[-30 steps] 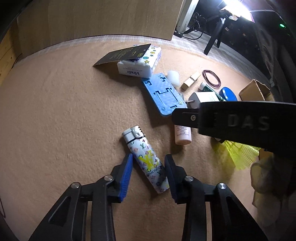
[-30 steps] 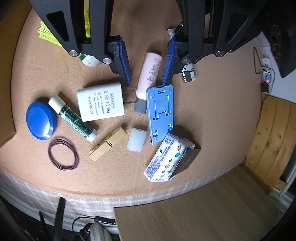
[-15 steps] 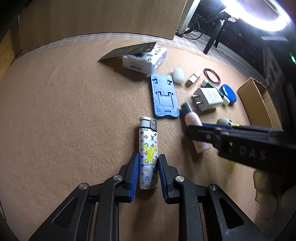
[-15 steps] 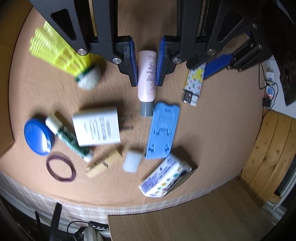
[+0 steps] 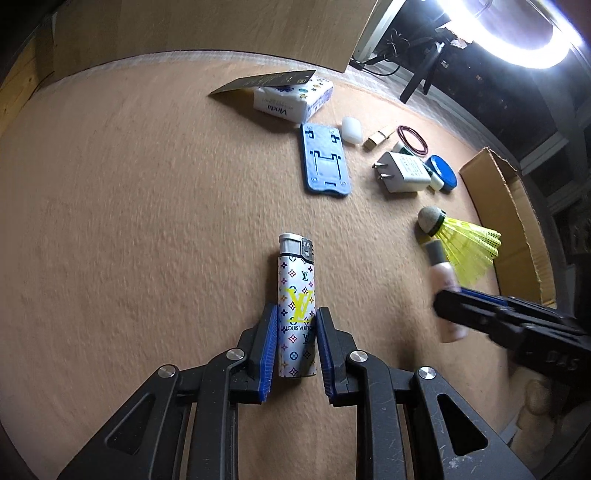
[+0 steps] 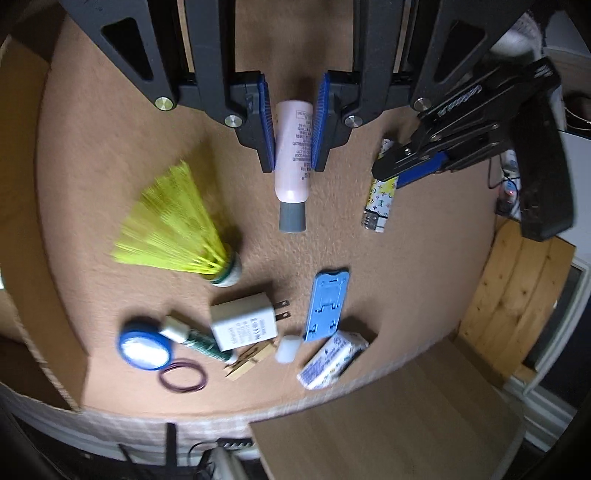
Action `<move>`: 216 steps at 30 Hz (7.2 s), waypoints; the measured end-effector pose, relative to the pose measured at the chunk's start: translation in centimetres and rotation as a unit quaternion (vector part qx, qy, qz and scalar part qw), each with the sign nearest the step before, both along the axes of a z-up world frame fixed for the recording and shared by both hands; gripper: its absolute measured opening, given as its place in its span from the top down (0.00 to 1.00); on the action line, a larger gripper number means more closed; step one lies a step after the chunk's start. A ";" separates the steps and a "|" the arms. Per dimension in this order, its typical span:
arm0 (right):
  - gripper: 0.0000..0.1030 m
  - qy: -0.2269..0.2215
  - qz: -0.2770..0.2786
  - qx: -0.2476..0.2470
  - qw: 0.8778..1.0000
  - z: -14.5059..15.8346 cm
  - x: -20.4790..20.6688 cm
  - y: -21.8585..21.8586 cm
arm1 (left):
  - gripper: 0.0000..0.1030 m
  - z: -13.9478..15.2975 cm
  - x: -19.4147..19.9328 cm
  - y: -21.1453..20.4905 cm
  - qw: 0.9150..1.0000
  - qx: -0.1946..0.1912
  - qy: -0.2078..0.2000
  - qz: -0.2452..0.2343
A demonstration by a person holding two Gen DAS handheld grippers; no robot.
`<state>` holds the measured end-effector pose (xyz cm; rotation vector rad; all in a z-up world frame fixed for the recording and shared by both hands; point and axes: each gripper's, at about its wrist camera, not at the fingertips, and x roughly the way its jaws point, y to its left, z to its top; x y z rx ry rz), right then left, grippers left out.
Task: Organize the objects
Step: 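Carry the lighter and pink bottle into the box and release both, then move the right tool to the yellow shuttlecock and close on it, then carry the shuttlecock with the right tool into the box and release, then move the right tool to the white charger and close on it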
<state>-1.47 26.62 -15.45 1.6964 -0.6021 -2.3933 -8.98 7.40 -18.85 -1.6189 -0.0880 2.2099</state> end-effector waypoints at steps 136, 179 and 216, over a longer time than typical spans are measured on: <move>0.70 -0.050 0.046 -0.042 0.997 0.5 -6.0 7.1 | 0.47 0.7 -2.1 14.6 0.983 0.149 -0.046 -0.096; 0.70 0.024 -0.145 0.000 0.989 6.7 8.3 23.8 | 0.48 7.6 8.4 35.7 0.946 0.119 0.012 -0.301; 0.41 0.077 -0.136 0.015 0.988 9.8 3.3 10.8 | 0.30 10.0 -1.0 9.0 0.982 0.079 0.044 -0.164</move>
